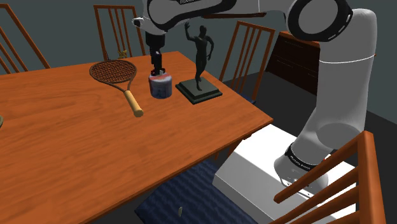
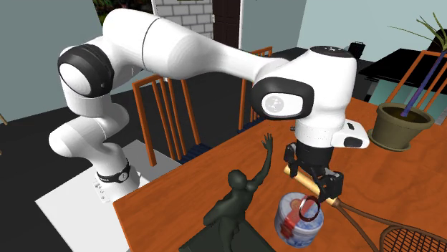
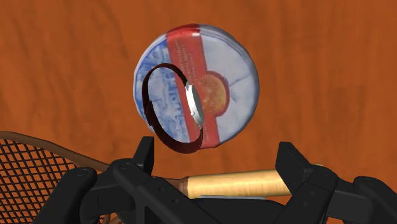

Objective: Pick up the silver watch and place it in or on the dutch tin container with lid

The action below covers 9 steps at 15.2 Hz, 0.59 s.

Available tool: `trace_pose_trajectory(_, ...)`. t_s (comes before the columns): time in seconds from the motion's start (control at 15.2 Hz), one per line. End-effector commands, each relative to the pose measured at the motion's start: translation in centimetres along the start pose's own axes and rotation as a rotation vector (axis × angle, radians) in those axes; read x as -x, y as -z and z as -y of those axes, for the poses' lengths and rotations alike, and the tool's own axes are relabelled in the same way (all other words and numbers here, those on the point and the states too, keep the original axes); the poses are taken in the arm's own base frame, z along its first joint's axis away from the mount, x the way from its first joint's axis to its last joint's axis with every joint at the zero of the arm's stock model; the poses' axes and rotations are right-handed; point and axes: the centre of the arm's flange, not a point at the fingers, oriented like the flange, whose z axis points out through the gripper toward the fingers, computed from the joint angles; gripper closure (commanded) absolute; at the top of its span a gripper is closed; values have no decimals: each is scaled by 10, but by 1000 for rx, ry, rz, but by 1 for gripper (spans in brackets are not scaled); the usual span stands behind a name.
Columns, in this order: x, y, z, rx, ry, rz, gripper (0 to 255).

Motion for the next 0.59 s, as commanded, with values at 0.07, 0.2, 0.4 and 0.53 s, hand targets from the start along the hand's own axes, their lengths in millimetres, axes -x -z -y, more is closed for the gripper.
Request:
trace_pose_trajectory(0.07, 1, 33, 1, -1, 0, 0, 0)
trace_pose_trajectory(0.2, 1, 33, 1, -1, 0, 0, 0)
trace_pose_trajectory(0.4, 1, 33, 1, -1, 0, 0, 0)
trace_pose_trajectory(0.53, 1, 33, 1, -1, 0, 0, 0)
